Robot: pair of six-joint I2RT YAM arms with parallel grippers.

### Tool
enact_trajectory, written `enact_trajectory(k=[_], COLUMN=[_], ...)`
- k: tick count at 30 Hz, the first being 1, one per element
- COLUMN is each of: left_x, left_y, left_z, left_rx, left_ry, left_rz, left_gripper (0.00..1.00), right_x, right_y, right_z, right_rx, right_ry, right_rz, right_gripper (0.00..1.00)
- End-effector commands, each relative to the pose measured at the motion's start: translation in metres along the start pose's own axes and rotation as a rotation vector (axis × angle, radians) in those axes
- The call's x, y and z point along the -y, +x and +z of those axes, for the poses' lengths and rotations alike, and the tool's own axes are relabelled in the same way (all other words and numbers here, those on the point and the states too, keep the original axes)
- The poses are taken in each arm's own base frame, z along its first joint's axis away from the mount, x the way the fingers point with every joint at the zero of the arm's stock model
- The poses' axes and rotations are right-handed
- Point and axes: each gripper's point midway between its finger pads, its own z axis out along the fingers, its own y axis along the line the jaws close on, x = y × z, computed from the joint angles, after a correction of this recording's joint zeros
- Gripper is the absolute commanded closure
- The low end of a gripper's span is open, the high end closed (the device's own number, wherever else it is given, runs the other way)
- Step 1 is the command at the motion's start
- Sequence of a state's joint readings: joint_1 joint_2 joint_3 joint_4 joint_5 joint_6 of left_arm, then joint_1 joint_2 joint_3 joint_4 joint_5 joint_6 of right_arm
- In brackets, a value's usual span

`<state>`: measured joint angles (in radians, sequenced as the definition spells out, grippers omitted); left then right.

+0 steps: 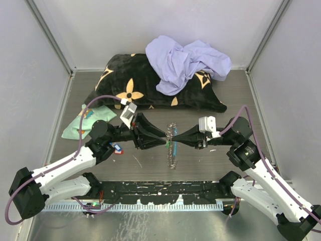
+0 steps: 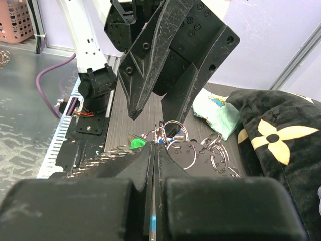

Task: Remove the keys from the keyring
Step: Remove the key from the keyring.

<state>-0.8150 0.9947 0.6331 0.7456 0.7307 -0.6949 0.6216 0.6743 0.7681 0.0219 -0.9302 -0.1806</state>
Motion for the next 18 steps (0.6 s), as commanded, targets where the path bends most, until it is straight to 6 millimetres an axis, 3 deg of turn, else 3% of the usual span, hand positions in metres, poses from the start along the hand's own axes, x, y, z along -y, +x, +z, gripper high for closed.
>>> enact_trajectory(k=[1,6,10,15,18], left_x=[0.019,0.014,0.012,0.008,0.016], left_y=[-0.030,-0.031,-0.029,-0.031,-0.032], left_z=[0.006,0.008,0.007,-0.007,-0.016], left_rx=[0.070,0.077,0.075,0.104,0.119], left_ry=[0.069,0.055,0.048,-0.043,-0.045], left_rz=[0.093,0.094,0.090,0.120,0.154], left_gripper=[0.60,0.56,0.59,0.60,0.60], right_x=[0.001,0.001,0.002,0.002,0.002], right_y=[-0.031,-0.032,-0.032,-0.033,-0.032], right_z=[0.001,0.001,0.001,0.000,0.000], right_rx=[0.069,0.069,0.067,0.062,0.060], right_ry=[-0.010,-0.010,-0.007,-0.005,-0.004], right_rz=[-0.088,-0.091,-0.093,-0.098,-0.097], right_gripper=[0.99,0.99,0.99,0.99,0.99])
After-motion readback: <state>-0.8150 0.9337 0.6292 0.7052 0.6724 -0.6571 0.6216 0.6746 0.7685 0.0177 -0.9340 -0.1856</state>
